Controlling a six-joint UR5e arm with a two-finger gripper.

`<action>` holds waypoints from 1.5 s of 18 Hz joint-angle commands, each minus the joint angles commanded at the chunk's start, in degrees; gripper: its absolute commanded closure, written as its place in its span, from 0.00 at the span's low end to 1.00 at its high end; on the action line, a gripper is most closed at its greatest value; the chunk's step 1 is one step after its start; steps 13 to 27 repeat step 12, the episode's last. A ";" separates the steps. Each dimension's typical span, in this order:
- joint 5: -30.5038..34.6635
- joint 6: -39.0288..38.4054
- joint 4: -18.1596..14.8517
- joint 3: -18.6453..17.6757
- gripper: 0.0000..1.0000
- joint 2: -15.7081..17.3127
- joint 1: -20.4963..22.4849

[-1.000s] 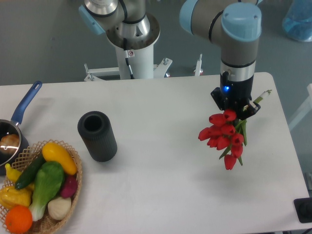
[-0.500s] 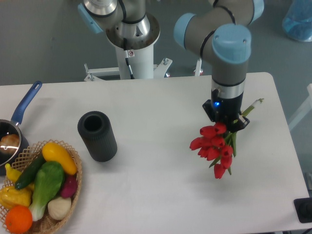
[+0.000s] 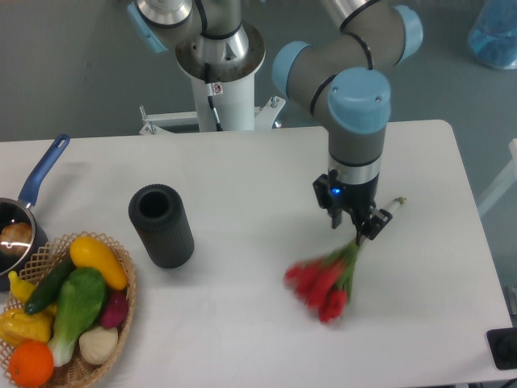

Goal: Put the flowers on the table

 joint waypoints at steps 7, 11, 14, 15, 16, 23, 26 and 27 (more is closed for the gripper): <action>-0.88 0.35 1.67 -1.05 0.00 0.26 0.26; -2.90 0.44 2.73 -1.41 0.00 0.18 0.44; -2.90 0.44 2.73 -1.49 0.00 0.09 0.44; -2.90 0.44 2.73 -1.49 0.00 0.09 0.44; -2.90 0.44 2.73 -1.49 0.00 0.09 0.44; -2.90 0.44 2.73 -1.49 0.00 0.09 0.44; -2.90 0.44 2.73 -1.49 0.00 0.09 0.44; -2.90 0.44 2.73 -1.49 0.00 0.09 0.44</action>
